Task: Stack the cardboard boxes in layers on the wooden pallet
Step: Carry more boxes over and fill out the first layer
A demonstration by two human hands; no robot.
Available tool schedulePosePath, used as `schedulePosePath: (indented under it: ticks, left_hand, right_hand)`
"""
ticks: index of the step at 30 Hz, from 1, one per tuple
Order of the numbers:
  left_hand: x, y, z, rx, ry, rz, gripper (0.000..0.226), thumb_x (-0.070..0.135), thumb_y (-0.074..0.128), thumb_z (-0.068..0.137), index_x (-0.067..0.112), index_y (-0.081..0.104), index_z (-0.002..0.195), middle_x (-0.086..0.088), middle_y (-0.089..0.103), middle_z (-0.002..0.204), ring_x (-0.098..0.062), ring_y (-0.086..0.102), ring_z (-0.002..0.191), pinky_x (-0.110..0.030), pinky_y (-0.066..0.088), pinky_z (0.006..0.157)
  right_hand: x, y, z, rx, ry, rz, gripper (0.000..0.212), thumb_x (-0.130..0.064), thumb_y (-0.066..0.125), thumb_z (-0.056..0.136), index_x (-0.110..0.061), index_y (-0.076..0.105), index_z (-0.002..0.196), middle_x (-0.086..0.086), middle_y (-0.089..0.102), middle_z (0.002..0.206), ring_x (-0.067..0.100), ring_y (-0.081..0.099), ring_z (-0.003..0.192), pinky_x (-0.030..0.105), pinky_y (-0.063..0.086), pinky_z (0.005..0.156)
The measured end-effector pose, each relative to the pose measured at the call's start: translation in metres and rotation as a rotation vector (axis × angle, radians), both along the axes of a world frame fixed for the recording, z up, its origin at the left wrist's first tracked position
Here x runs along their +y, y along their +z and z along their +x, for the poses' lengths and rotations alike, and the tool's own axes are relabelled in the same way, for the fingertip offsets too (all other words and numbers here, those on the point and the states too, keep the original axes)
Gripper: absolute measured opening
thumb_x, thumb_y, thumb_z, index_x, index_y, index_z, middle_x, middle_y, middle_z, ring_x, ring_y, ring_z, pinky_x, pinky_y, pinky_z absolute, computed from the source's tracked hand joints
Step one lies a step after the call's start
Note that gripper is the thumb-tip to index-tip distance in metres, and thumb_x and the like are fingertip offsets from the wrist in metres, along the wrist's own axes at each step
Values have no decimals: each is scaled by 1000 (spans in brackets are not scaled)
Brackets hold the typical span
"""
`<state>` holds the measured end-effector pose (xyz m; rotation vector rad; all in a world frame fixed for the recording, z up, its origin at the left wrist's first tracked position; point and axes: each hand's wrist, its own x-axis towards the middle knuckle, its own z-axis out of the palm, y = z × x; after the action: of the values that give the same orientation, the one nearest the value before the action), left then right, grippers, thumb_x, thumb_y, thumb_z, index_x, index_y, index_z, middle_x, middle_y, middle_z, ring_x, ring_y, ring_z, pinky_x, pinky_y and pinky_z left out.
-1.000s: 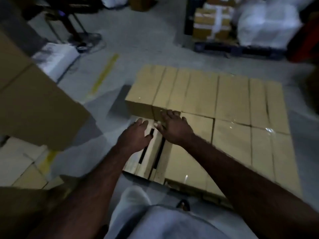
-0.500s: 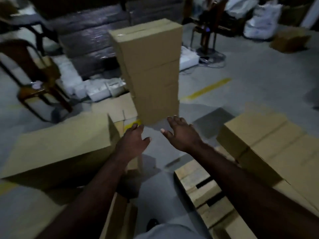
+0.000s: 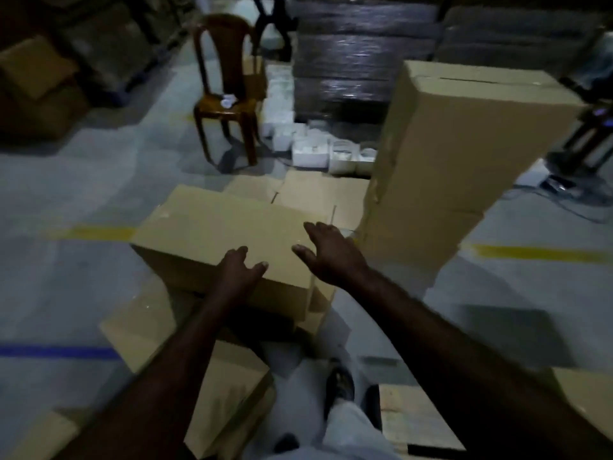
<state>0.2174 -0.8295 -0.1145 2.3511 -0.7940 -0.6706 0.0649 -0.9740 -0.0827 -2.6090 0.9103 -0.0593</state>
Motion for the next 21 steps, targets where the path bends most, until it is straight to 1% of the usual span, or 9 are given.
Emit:
schedulePosePath:
  ticks: [3,6,10,14,16,19,21]
  left_hand:
    - [-8,-19,26,78,188,-31,73,36,67,93,4,35,151,-18,36,154,-33,41,138,-38,39,106]
    - [-21,-38,46,111,362,-9,74,42,65,93,7,36,151,-15,36,155,-33,41,138,-41,40,109]
    - [-45,-61,59,220,580,24,77,50,63,90,12,37,151,-13,33,157,-33,40,140,-44,41,110]
    - [-65,-82,65,252,752,75,77,50,62,91,11,35,152,-16,26,158,-34,39,139,-38,41,109]
    - [-72,-90,68,269,825,61,78,46,62,93,9,30,154,-17,26,158,-33,38,140,-35,37,109]
    - [-78,-106,71,336,946,-39,88,40,65,93,10,14,158,-10,24,162,-27,33,145,-32,32,113]
    - [-81,-116,73,369,1010,-108,97,40,68,91,14,4,160,-7,18,165,-25,29,147,-34,30,117]
  right_hand:
    - [-33,-14,49,22,107,10,66,-59,40,100,-20,31,153,9,42,151,30,36,139,53,36,108]
    - [-68,-32,99,52,195,40,66,-59,40,100,-19,32,152,10,44,149,32,39,136,53,38,106]
    - [-116,-58,161,170,303,84,67,-60,40,100,-17,32,151,13,43,148,35,40,135,54,40,103]
    - [-150,-92,210,269,386,122,66,-62,42,98,-16,37,146,16,45,143,37,44,129,55,43,100]
    - [-161,-108,229,313,390,148,67,-62,45,96,-16,39,144,15,46,140,38,45,127,55,44,99]
    - [-173,-133,253,347,367,224,71,-63,52,91,-16,38,143,16,48,137,37,50,121,54,48,97]
    - [-176,-148,261,340,356,280,77,-65,57,88,-12,36,142,19,52,131,39,55,115,53,51,93]
